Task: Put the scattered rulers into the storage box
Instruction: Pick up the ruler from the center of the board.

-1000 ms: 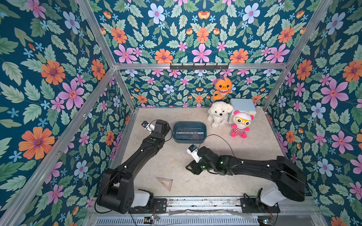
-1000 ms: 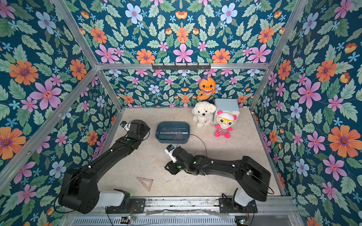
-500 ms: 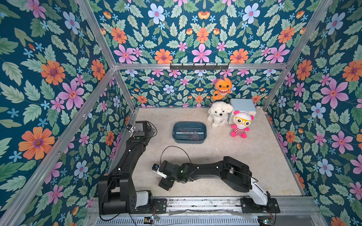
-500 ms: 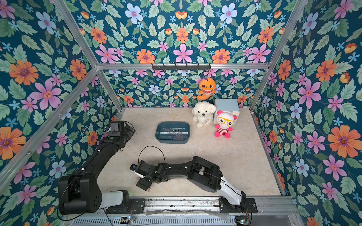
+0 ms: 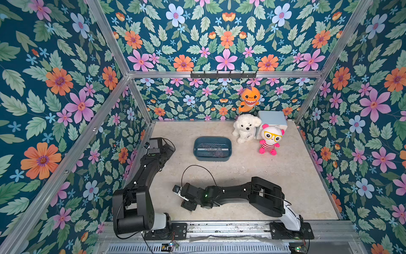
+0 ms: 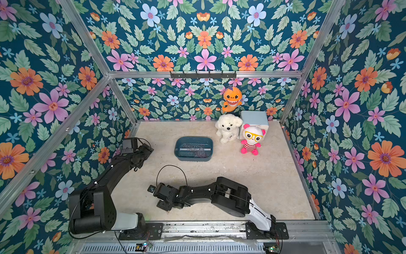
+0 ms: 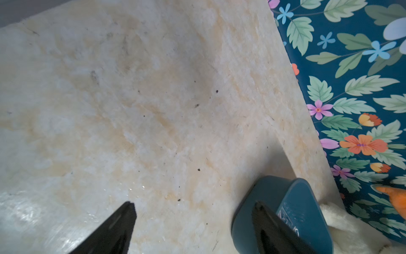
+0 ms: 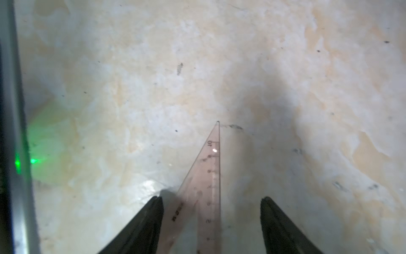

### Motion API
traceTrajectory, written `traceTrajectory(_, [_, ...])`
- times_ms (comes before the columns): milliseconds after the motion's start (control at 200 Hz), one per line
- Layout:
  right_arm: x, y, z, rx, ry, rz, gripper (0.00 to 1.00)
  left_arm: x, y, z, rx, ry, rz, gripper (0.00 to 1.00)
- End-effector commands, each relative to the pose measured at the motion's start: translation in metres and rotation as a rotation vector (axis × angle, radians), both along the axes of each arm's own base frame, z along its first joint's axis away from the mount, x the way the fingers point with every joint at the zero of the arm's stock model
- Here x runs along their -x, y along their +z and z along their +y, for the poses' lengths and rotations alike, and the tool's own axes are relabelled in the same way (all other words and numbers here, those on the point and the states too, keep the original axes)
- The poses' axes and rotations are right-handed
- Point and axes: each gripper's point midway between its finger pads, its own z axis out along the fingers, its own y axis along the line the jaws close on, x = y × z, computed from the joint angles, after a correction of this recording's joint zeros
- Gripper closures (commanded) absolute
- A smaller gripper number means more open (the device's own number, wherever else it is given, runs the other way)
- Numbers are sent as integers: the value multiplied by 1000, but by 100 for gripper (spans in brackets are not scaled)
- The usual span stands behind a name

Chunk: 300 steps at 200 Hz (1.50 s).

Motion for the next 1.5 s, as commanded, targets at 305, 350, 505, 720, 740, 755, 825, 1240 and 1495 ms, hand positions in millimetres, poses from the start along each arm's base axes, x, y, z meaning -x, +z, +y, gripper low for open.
traceTrajectory(305, [-35,-17,-119,195,-158,-19,33,20,-42,-41,68,-123,69,17])
traceTrajectory(350, [-34,-9,-121,166,-168,-4,30,26,-49,-50,66,-148,91,17])
traceTrajectory(505, [-15,40,-97,-48,-126,106,27,44,-68,-55,65,-169,145,18])
traceTrajectory(720, [16,40,-77,-63,-24,180,29,58,-71,-58,69,-193,173,20])
traceTrajectory(740, [19,39,-75,-57,-15,181,29,60,-72,-57,71,-191,177,20])
traceTrajectory(755, [20,36,-75,-49,-9,181,28,62,-74,-58,74,-191,180,20])
traceTrajectory(825, [24,30,-71,-14,9,166,25,67,-78,-60,91,-195,187,20])
traceTrajectory(1240, [1,-15,-100,167,-70,61,21,71,-88,-81,141,-252,202,20])
traceTrajectory(1495, [-29,-18,-123,148,-179,56,30,70,-92,-94,165,-287,194,24])
